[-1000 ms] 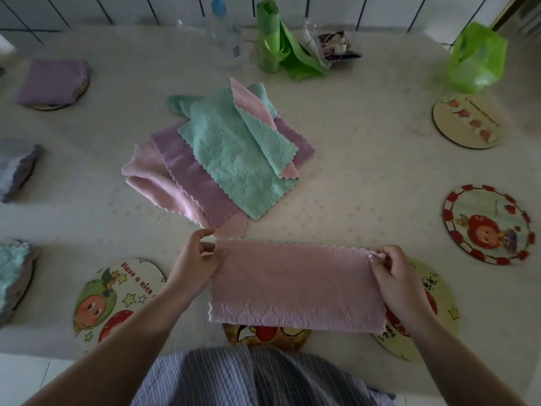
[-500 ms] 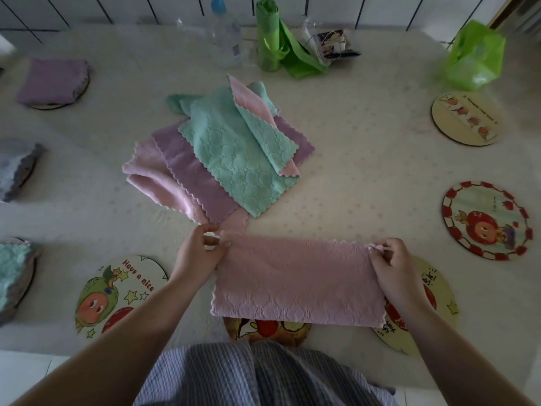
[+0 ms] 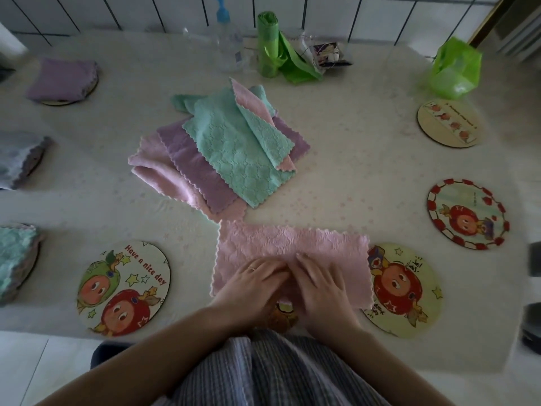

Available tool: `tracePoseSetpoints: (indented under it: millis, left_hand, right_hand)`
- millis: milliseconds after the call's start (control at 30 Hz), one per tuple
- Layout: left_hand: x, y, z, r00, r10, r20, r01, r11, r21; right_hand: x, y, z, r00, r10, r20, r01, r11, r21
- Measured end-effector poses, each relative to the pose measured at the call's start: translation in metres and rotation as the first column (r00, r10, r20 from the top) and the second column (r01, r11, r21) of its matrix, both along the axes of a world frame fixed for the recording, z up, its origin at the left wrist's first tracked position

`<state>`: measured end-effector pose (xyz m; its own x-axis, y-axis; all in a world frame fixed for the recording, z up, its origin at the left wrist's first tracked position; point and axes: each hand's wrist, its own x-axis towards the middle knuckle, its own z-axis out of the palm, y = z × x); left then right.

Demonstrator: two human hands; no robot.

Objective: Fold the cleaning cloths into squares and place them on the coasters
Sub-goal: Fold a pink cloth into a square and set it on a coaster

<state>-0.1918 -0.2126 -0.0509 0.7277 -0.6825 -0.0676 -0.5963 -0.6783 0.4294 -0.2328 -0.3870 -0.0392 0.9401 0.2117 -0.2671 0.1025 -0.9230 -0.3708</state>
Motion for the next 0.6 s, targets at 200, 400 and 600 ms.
tracePoseSetpoints:
  millis: [200,400,600]
  left_hand:
    - [-0.002,0.032,-0.016,0.992,-0.054,0.114,0.044,0.995,0.087]
    - [-0.008,0.059,-0.013,0.996,0.068,0.055,-0.070,0.997,0.022]
    - [-0.014,0.079,-0.006,0.986,0.149,0.078,-0.153,0.987,0.042]
  right_hand:
    - [-0.008,-0.029,-0.009,0.997,0.024,0.072,-0.018,0.997,-0.079]
    - [-0.023,-0.070,-0.009,0.994,-0.072,0.076,0.082,0.988,-0.131]
    - [-0.022,-0.079,-0.004,0.987,-0.136,0.089,0.143,0.987,-0.073]
